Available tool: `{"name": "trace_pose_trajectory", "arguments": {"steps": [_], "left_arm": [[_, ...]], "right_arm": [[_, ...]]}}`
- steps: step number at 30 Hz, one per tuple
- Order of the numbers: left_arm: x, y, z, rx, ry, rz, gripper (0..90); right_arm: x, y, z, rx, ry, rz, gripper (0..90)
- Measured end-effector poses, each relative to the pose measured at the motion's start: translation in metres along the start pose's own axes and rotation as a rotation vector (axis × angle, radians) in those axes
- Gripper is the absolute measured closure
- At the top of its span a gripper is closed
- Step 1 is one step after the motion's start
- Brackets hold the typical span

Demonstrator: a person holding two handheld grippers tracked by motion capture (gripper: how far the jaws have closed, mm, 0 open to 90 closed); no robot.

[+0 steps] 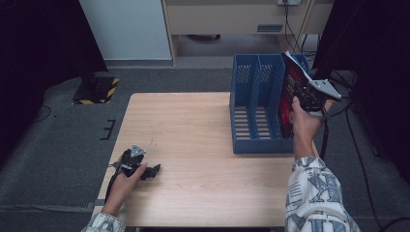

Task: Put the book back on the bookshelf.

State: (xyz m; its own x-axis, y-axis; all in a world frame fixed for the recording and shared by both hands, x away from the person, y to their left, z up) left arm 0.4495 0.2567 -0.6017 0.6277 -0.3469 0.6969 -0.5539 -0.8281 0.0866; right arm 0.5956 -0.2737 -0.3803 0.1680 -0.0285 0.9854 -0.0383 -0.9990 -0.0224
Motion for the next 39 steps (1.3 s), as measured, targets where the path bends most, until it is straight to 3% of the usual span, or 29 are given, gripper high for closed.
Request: {"name": "trace_pose_trajectory", "arguments": {"steps": [13, 17, 35, 39], "left_arm": [[0.0, 0.0, 0.0, 0.0, 0.0, 0.0, 0.0], [0.0, 0.0, 0.0, 0.0, 0.0, 0.0, 0.0], [0.0, 0.0, 0.0, 0.0, 0.0, 0.0, 0.0], [0.0, 0.0, 0.0, 0.0, 0.0, 0.0, 0.0]], "right_arm": [[-0.003, -0.003, 0.002, -0.004, 0.013, -0.009, 86.9], [-0.006, -0.007, 0.002, 0.005, 0.006, -0.032, 86.8], [-0.011, -0.011, -0.001, 0.053, -0.012, -0.039, 85.3], [-0.011, -0.01, 0.0, 0.044, -0.016, -0.048, 86.7]]}}
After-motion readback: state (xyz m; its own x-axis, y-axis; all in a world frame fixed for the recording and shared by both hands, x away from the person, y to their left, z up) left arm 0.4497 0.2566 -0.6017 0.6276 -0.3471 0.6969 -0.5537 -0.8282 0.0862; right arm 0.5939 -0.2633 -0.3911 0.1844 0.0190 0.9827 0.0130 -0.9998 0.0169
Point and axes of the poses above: each handheld gripper's, and its own axes: z roughly forward along the jaws, x roughly out of its top, y roughly to its right, the point moved 9 cm from there along z, roughly forward along the jaws, and after that the axes turned 7 degrees about -x, right-handed, at the moved point
